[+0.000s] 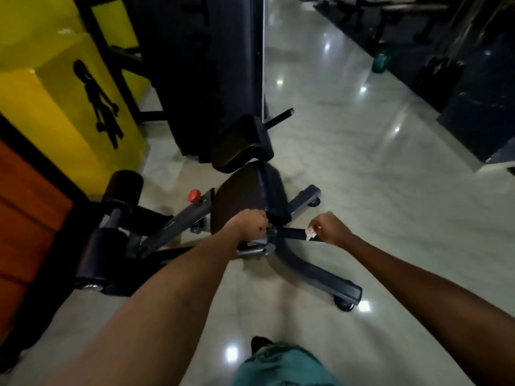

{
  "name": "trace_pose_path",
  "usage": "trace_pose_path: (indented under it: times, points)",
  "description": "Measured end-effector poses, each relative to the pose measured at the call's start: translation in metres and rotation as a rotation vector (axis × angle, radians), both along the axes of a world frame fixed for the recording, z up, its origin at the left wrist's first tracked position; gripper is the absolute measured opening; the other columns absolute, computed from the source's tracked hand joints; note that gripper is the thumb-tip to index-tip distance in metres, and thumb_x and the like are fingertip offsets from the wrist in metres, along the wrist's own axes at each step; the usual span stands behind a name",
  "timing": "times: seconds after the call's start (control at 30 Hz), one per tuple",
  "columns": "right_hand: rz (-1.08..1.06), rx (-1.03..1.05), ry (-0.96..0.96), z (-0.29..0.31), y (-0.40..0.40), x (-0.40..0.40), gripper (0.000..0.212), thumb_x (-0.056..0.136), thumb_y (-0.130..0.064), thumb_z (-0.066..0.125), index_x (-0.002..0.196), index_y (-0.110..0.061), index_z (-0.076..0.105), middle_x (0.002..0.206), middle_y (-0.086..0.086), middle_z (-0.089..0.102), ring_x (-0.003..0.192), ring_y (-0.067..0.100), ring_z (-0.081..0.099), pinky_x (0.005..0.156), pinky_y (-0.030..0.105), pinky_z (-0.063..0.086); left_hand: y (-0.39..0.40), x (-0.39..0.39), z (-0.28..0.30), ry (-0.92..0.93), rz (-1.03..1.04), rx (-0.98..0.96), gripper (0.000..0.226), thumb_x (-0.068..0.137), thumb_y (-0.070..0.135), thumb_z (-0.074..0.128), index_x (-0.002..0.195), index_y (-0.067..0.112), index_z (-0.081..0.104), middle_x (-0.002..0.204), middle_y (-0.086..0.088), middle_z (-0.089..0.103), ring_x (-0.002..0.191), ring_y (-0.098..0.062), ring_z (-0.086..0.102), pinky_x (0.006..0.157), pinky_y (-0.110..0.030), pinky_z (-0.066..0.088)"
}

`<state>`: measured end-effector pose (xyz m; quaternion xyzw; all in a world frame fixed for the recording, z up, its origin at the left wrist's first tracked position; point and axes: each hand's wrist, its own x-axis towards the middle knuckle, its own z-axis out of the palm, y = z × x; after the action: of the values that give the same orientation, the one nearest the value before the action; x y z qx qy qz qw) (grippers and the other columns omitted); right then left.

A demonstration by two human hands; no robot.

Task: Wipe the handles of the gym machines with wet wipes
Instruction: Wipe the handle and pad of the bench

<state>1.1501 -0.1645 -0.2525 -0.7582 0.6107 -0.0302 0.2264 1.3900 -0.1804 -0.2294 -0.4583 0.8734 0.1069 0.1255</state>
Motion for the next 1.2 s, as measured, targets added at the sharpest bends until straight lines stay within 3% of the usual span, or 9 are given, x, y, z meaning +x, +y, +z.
trace_pose_path:
  times: [0.1, 0.33, 0.53, 0.63, 0.73, 0.87, 1.03, 1.13, 1.2]
  points:
    - [-0.132, -0.058, -0.003, -0.004, -0.012, -0.027, 0.027, 0.079, 0.006, 0.053, 0.09, -0.004, 0.075, 0.096, 0.013, 0.072, 0.094, 0.028, 0.066, 0.084, 0.031, 0.05, -0.026, -0.009, -0.007, -0.009, -0.187, -0.165, 0.032, 0.098, 0.026, 0.038, 0.119, 0.009, 0.056, 0.121, -0.008, 0.052, 0.11, -0.024, 0.049, 0.094, -0.035, 0.038]
    - [-0.286, -0.059, -0.018, -0.013, 0.005, -0.054, 0.027, 0.072, 0.012, 0.055, 0.086, 0.0, 0.075, 0.09, 0.016, 0.073, 0.086, 0.027, 0.068, 0.074, 0.021, 0.047, -0.059, -0.031, -0.024, 0.115, -0.356, -0.158, 0.028, 0.094, 0.022, 0.044, 0.113, 0.007, 0.059, 0.117, -0.01, 0.052, 0.107, -0.026, 0.05, 0.089, -0.036, 0.037]
    - [-0.346, -0.021, 0.074, -0.018, 0.018, -0.056, 0.031, 0.073, 0.007, 0.056, 0.092, -0.008, 0.075, 0.096, 0.012, 0.072, 0.09, 0.03, 0.066, 0.076, 0.031, 0.051, -0.086, -0.031, -0.046, 0.122, -0.434, -0.164, 0.036, 0.093, 0.029, 0.047, 0.123, 0.011, 0.055, 0.133, -0.007, 0.05, 0.126, -0.024, 0.043, 0.111, -0.04, 0.02]
    - [-0.469, -0.022, 0.12, -0.02, 0.023, -0.044, 0.031, 0.074, 0.001, 0.053, 0.094, -0.013, 0.074, 0.099, 0.011, 0.071, 0.093, 0.031, 0.064, 0.077, 0.031, 0.051, -0.09, -0.018, -0.059, 0.208, -0.447, -0.198, 0.04, 0.086, 0.034, 0.048, 0.114, 0.01, 0.065, 0.119, -0.009, 0.062, 0.118, -0.03, 0.054, 0.109, -0.048, 0.029]
    - [-0.547, 0.005, 0.234, -0.027, 0.029, -0.026, 0.028, 0.078, -0.004, 0.05, 0.096, -0.012, 0.07, 0.103, 0.011, 0.068, 0.095, 0.031, 0.061, 0.076, 0.03, 0.047, -0.09, -0.018, -0.067, 0.331, -0.448, -0.227, 0.042, 0.081, 0.039, 0.044, 0.095, 0.012, 0.073, 0.1, -0.004, 0.071, 0.102, -0.027, 0.064, 0.101, -0.043, 0.04]
    - [-0.672, -0.045, 0.282, -0.036, 0.031, -0.007, 0.026, 0.084, -0.004, 0.048, 0.101, -0.01, 0.066, 0.107, 0.014, 0.064, 0.096, 0.032, 0.061, 0.075, 0.03, 0.044, -0.093, -0.017, -0.077, 0.451, -0.418, -0.31, 0.038, 0.081, 0.038, 0.049, 0.091, 0.011, 0.075, 0.099, -0.004, 0.072, 0.105, -0.026, 0.064, 0.105, -0.047, 0.028]
    - [-0.908, -0.269, 0.157, -0.057, 0.025, 0.014, 0.025, 0.079, 0.0, 0.042, 0.081, -0.004, 0.067, 0.092, 0.017, 0.067, 0.075, 0.039, 0.065, 0.065, 0.037, 0.049, -0.094, -0.016, -0.082, 0.528, -0.385, -0.314, 0.041, 0.082, 0.04, 0.048, 0.091, 0.01, 0.075, 0.096, -0.002, 0.073, 0.106, -0.025, 0.063, 0.106, -0.048, 0.026]
    - [-0.947, -0.343, 0.163, -0.069, 0.015, 0.026, 0.017, 0.07, 0.003, 0.049, 0.069, -0.005, 0.064, 0.079, 0.014, 0.066, 0.065, 0.034, 0.064, 0.056, 0.031, 0.047, -0.1, -0.015, -0.085, 0.53, -0.411, -0.289, 0.048, 0.079, 0.046, 0.047, 0.093, 0.01, 0.074, 0.096, -0.002, 0.073, 0.106, -0.026, 0.063, 0.105, -0.044, 0.028]
    - [-0.988, -0.348, 0.167, -0.068, 0.009, 0.031, 0.017, 0.066, 0.001, 0.047, 0.064, -0.005, 0.062, 0.074, 0.014, 0.064, 0.064, 0.034, 0.062, 0.053, 0.03, 0.045, -0.102, -0.015, -0.079, 0.453, -0.426, -0.212, 0.055, 0.076, 0.053, 0.047, 0.103, 0.012, 0.071, 0.107, -0.001, 0.07, 0.116, -0.024, 0.056, 0.111, -0.044, 0.022]
